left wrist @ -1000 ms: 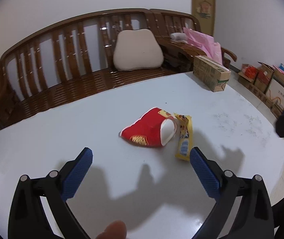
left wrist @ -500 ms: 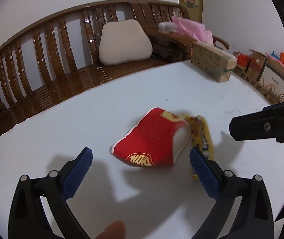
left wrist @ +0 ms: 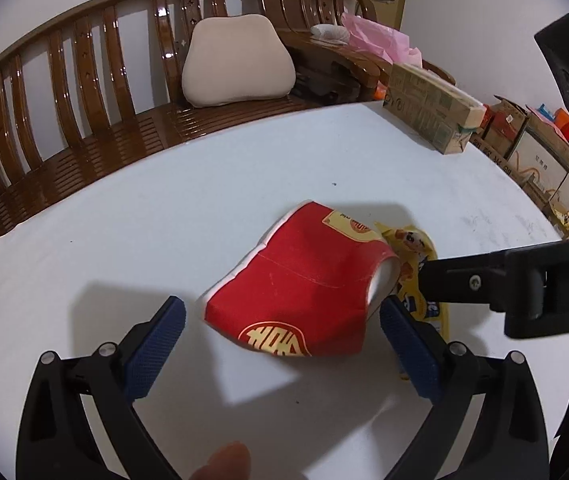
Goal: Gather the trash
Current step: 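Grasp the red cup with the left tool while the right tool approaches the yellow wrapper, then close the right tool on the yellow wrapper and lift it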
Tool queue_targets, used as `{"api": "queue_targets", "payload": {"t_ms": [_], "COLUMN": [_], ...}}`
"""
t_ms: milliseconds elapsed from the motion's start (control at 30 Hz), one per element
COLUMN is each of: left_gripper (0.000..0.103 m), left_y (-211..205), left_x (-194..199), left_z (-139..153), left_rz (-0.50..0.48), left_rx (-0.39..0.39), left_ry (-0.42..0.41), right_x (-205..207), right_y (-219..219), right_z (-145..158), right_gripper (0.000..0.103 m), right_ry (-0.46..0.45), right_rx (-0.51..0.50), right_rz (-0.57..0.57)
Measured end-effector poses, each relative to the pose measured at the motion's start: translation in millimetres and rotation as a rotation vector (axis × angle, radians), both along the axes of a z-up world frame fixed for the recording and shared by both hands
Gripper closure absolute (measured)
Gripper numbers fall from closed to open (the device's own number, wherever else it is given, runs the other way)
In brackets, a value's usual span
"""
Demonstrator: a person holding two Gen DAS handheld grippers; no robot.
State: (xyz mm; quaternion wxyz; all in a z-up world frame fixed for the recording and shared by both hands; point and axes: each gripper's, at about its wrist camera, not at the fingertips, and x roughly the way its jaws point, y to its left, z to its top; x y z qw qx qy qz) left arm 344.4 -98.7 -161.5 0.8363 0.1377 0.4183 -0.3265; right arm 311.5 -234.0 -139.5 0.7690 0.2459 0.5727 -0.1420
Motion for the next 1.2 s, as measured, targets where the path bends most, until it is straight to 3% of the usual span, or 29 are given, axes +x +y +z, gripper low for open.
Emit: {"api": "queue_targets", "payload": {"t_ms": [200,367,600,733,833,867,1000,1133,1200], "left_gripper": [0.009,0.017,0.018,0.017,0.017,0.018,0.019,0.019,0.020], "left_y": [-3.3,4.4,15.6,15.7,14.0,14.0,17.9,23.2,24.2], "left_x": [9.4,16.9,22.9,23.5,26.5,27.1,29.2,31.4,31.9], "left_z": [-11.4,-10.3,-4.9,4.1,2.3,0.6,-5.8,-5.1,-5.3], "left_rz": [0.012,0.026,0.042,0.028,0.006,0.008,0.019,0.024,0.024], "left_rx": [0.037,0.023,-0.009,0.009,0.018,0.019,-0.001,-0.035,-0.039], "left_ry": [0.016,0.014,0.009,-0.039,-0.030,-0.025,-0.005,0.014,0.018], "right_x": [9.2,16.4,19.5,19.5,20.0,25.8,27.0,23.8,22.8], "right_y": [1.4,7.7,17.1,15.7,17.5,20.2,21.8,21.7,23.5], "right_z": [-8.8,-14.3,-15.9,-16.0,-16.0,-17.8,-14.8,-15.5,-15.6], "right_gripper": [0.014,0.021,0.025,0.025,0.027,0.029,0.065,0.071,0.086], "right_ry": [0.016,0.031,0.059,0.056,0.052,0.052,0.046,0.042,0.031], "right_rx": [0.002,-0.031,-0.109,-0.113,-0.120,-0.126,-0.186,-0.204,-0.213], "right_rz": [0.001,0.010,0.050,0.046,0.053,0.056,0.050,0.071,0.088]}}
